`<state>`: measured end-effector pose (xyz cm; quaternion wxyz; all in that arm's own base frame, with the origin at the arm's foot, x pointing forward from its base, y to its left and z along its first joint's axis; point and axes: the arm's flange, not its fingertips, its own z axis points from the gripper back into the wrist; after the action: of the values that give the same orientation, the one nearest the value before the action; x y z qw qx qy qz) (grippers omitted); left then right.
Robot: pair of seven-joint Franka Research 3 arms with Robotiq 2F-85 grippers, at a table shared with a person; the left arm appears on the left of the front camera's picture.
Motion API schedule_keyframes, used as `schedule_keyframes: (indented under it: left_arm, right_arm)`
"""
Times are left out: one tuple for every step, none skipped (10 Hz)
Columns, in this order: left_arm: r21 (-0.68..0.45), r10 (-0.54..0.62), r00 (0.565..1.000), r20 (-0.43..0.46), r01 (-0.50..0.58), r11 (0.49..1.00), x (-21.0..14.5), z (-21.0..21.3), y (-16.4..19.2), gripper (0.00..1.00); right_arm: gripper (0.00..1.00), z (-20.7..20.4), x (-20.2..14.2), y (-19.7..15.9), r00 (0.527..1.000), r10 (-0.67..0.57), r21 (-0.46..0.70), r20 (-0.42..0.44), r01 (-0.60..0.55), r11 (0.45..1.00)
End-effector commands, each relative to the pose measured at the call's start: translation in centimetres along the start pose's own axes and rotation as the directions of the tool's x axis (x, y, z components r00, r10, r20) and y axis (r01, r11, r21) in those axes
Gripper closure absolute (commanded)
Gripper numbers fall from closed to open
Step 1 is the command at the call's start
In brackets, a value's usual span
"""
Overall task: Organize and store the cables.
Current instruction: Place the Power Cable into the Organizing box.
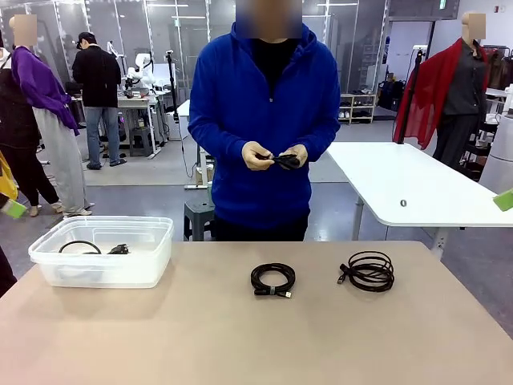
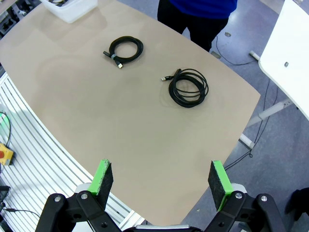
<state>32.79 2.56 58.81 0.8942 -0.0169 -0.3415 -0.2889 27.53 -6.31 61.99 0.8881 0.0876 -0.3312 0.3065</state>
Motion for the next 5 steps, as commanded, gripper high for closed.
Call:
schedule_keyframes:
  left_arm:
    - [-0.002, 0.004, 0.998, -0.068, -0.004, 1.000, 0.9, 1.7, 1.3, 0.00]
    - [-0.010, 0.041, 0.992, -0.117, -0.042, 0.999, 1.4, 2.1, 2.1, 0.00]
    - [0.013, 0.064, 0.987, -0.148, -0.063, 0.998, 2.1, 2.8, 2.4, 0.00]
    - [0.040, 0.063, 0.987, -0.150, -0.057, 0.998, 2.5, 3.5, 2.6, 0.00]
    - [0.053, 0.067, 0.987, -0.148, -0.060, 0.997, 2.7, 3.9, 2.6, 0.00]
  right_arm:
    - [0.00, 0.0, 0.0, 0.0, 1.000, 0.000, 0.000, -0.001, 0.000, 1.000]
    - [0.00, 0.0, 0.0, 0.0, 1.000, 0.000, 0.000, -0.001, 0.000, 1.000]
    - [0.00, 0.0, 0.0, 0.0, 1.000, 0.000, 0.000, -0.001, 0.000, 1.000]
    - [0.00, 0.0, 0.0, 0.0, 1.000, 0.000, 0.000, -0.001, 0.000, 1.000]
    - [0.00, 0.0, 0.0, 0.0, 1.000, 0.000, 0.000, -0.001, 0.000, 1.000]
